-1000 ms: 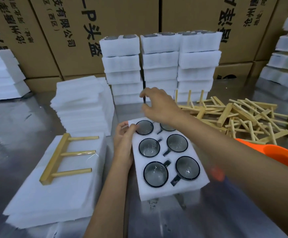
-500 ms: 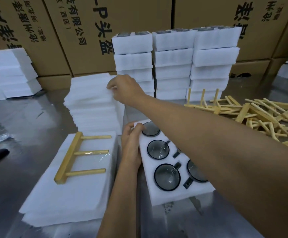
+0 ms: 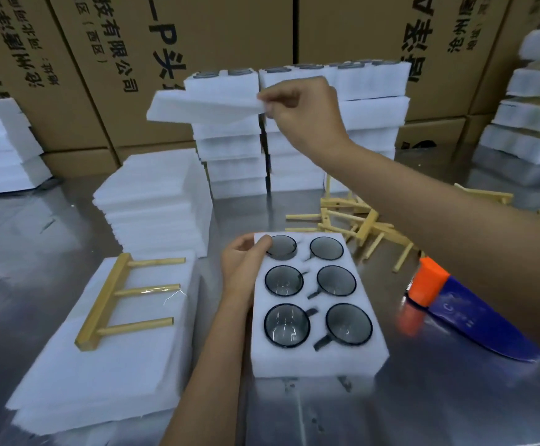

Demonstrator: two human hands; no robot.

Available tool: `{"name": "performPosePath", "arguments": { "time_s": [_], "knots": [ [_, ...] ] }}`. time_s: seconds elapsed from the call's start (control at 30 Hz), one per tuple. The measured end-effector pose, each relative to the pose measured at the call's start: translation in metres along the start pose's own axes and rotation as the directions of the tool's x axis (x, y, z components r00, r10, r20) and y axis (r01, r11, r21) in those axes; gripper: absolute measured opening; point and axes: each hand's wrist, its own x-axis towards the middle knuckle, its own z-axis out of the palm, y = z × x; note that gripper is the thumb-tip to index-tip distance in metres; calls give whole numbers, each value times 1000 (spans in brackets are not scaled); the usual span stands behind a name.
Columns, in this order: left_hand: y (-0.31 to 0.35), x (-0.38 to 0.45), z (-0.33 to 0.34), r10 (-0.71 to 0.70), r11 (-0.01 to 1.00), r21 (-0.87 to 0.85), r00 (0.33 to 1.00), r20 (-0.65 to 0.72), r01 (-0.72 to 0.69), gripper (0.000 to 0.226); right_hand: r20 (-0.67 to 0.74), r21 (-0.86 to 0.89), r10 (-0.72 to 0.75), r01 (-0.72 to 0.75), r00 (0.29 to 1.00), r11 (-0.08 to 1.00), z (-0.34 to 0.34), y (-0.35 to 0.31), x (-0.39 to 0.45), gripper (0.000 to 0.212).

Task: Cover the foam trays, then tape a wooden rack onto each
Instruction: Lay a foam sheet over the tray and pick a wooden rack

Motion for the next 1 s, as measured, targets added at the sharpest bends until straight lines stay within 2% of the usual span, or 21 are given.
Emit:
{"name": "performPosePath", "arguments": {
  "time_s": [0.1, 0.2, 0.3, 0.43, 0.5, 0.57, 0.6, 0.67, 0.7, 0.73, 0.77, 0.83, 0.93, 1.0],
  "knots": [
    [-3, 9, 10, 9, 1000, 24, 1000, -12, -8, 5, -1, -63, -38, 38, 999, 997, -36, 4, -20, 19],
    [-5, 17, 17, 25, 998, 62, 999, 31, -27, 6, 62, -204, -162, 172, 985, 964, -68, 8, -64, 19],
    [-8, 26, 18, 47, 990, 134, 999, 27, -50, 21, 170, -309, -278, 319, 946, 896, -91, 21, -122, 18],
    [-18, 37, 15, -43, 986, 159, 997, -65, 53, 43, 382, -451, -275, 438, 882, 777, -110, 37, -188, 27],
    [-17, 36, 12, -36, 989, 140, 999, -17, 38, 38, 467, -496, -290, 519, 835, 696, -114, 39, -210, 35],
    [-13, 31, 11, 37, 992, 122, 999, 6, -38, 29, 520, -502, -277, 551, 808, 666, -115, 37, -222, 35],
    [-11, 29, 10, 31, 998, 49, 999, 12, -32, 29, 541, -497, -259, 552, 801, 670, -116, 37, -226, 29],
    [-10, 26, 6, -63, 982, -179, 998, 32, 68, 34, 584, -479, -176, 512, 792, 713, -118, 34, -228, 17],
    [-10, 27, 4, -79, 973, -211, 995, 65, 91, 33, 606, -475, -125, 483, 786, 736, -120, 32, -225, 15],
    [-9, 25, 3, -98, 971, -207, 989, 107, 118, 27, 622, -482, -84, 465, 779, 743, -120, 30, -221, 19],
    [-11, 26, 2, -68, 989, -119, 990, 124, 83, 20, 620, -503, -65, 460, 782, 732, -119, 28, -214, 22],
    [-13, 25, 1, -27, 999, 32, 990, 141, 23, 25, 558, -568, -55, 429, 828, 702, -114, 25, -193, 25],
    [-16, 27, -1, -18, 999, 48, 981, 191, 9, 30, 387, -613, 22, 239, 922, 753, -99, 38, -152, 23],
    [-16, 26, -3, -15, 999, 49, 968, 252, 3, 31, 343, -595, 131, 108, 930, 796, -88, 61, -124, 19]
  ]
}}
